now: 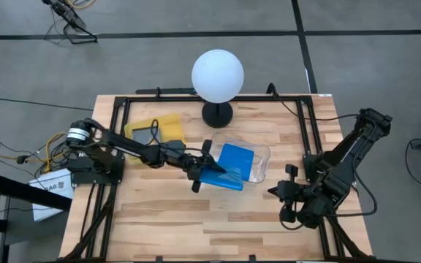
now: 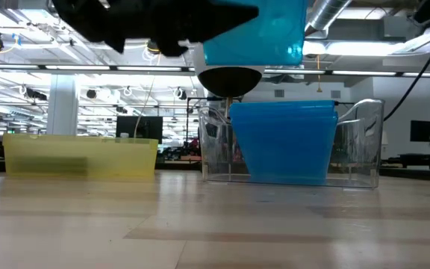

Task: Pick & place jewel cases by type
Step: Put the blue CD case into the transparent bin

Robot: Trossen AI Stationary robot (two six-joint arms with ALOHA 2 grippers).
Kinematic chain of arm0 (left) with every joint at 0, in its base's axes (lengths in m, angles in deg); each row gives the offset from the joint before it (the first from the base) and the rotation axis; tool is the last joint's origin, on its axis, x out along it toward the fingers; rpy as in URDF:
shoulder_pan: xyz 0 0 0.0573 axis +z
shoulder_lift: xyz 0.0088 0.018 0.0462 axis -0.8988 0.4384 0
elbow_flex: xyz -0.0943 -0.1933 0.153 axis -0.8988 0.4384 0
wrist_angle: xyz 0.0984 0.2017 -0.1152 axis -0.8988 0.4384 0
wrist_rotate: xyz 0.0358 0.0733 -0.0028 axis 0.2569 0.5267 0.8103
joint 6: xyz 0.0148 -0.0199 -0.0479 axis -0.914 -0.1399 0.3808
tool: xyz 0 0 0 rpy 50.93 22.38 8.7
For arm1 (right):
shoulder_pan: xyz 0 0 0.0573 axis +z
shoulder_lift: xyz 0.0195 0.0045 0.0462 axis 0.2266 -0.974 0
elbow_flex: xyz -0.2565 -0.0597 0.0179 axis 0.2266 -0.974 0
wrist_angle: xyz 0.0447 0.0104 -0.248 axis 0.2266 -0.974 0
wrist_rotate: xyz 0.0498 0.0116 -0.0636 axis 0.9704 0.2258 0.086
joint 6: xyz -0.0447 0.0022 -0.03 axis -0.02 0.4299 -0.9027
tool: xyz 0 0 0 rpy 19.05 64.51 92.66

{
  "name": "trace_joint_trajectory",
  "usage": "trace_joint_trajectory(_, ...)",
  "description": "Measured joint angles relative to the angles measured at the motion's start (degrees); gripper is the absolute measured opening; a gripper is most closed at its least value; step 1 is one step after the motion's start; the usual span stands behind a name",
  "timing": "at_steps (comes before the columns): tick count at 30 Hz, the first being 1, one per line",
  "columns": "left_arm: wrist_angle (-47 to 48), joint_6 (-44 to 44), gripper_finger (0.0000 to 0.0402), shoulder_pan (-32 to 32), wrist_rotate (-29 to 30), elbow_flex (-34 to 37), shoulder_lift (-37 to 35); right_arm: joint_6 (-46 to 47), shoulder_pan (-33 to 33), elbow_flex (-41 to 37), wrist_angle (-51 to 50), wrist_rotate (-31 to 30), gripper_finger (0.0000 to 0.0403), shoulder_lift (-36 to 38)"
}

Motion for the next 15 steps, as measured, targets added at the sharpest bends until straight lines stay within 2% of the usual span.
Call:
trace_joint_trajectory(6, -9.3, -0.8, 0.0004, 1.7, -1.5, -0.9, 7.6, 0.0, -2.4, 0.0, 0.7, 0.2, 0.0, 0.0)
trace_joint_trajectory(15, -10.9, -0.4, 0.0008, 4.0, -5.9, -2.7, 13.3, -2.1, -6.2, 0.0, 1.5, 0.2, 0.0, 0.0)
